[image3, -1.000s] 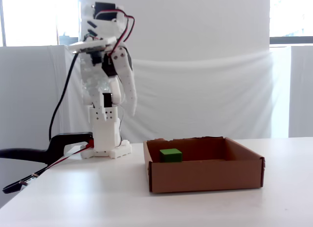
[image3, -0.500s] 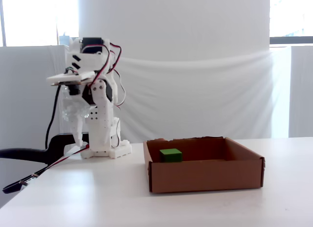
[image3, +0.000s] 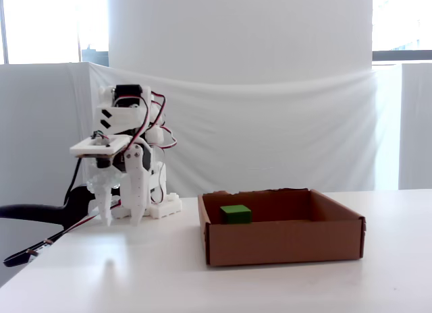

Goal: Grasp a green cube and put it in a box.

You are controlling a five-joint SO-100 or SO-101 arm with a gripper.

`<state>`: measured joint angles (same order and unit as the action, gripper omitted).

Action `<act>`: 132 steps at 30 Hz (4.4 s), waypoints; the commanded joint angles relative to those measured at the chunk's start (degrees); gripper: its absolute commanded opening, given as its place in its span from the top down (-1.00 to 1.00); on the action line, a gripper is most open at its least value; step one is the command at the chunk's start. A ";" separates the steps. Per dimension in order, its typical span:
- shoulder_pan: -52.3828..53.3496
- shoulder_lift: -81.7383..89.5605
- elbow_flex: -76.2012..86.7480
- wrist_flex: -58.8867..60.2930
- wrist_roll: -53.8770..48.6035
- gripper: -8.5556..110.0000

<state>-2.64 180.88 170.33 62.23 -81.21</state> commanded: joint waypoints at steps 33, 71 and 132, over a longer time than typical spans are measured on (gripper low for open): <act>-2.02 1.49 0.00 8.53 6.68 0.51; -2.11 1.49 0.00 8.70 7.82 0.47; -2.11 1.49 0.00 9.40 13.62 0.47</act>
<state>-4.04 182.81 170.60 70.93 -67.85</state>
